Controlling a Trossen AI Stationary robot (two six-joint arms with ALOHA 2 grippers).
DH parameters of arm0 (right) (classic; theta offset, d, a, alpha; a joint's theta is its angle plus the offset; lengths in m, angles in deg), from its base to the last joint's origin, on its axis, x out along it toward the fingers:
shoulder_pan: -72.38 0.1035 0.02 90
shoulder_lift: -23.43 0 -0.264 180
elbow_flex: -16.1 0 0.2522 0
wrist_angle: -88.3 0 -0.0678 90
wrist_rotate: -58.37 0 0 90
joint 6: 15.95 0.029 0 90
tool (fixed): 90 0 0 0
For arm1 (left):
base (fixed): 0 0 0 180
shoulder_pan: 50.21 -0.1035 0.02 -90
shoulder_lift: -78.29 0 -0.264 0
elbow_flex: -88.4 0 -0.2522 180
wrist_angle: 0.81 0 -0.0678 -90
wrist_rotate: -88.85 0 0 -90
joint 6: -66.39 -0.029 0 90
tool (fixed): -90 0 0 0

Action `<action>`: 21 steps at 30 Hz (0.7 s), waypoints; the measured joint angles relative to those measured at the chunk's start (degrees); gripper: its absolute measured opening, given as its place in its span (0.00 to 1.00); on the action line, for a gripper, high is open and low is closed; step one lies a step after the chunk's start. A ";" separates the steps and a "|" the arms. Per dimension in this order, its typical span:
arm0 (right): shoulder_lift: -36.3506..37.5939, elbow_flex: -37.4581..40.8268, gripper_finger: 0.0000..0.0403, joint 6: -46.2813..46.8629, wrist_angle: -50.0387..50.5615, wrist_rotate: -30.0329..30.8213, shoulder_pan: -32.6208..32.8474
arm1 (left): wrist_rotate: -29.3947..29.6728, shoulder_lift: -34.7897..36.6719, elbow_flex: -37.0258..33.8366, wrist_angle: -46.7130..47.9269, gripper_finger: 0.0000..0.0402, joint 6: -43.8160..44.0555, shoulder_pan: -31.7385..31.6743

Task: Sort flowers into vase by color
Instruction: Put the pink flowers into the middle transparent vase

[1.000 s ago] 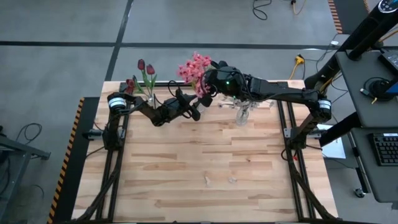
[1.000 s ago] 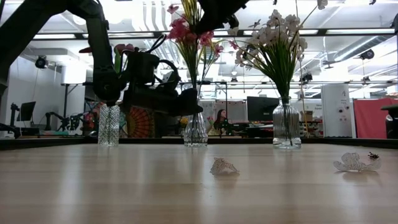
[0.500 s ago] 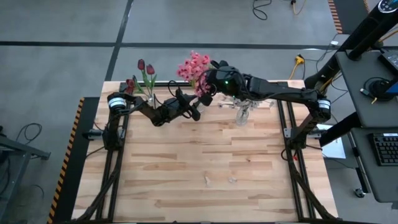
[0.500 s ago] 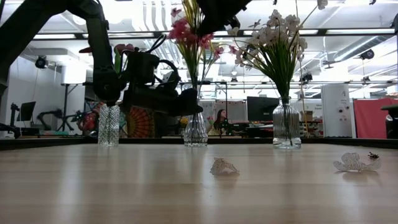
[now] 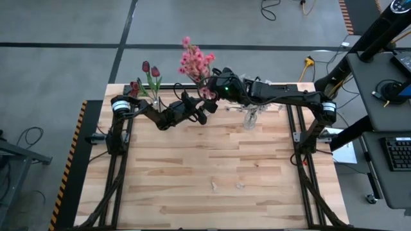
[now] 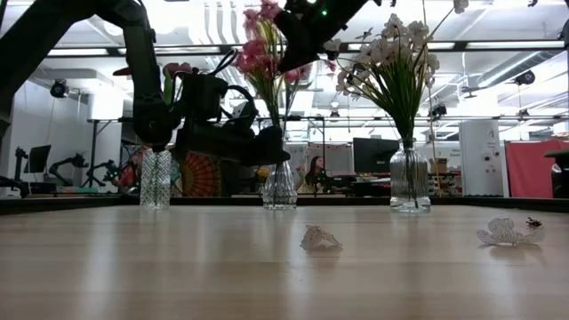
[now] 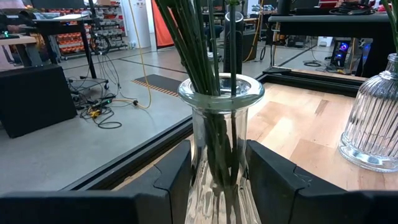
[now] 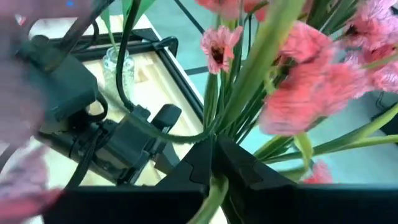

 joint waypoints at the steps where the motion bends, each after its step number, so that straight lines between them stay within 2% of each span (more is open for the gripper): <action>1: 0.00 0.00 0.02 -0.04 -0.40 0.11 0.00 | 0.00 0.00 0.01 0.00 0.30 0.00 0.00; 10: 1.03 0.00 0.09 -0.02 -3.57 0.15 -0.02 | 0.00 0.00 0.00 0.00 0.30 -0.02 0.00; 21: 3.84 0.04 0.34 -0.16 -4.44 3.21 0.01 | 0.00 0.00 0.00 0.00 0.30 -0.04 0.02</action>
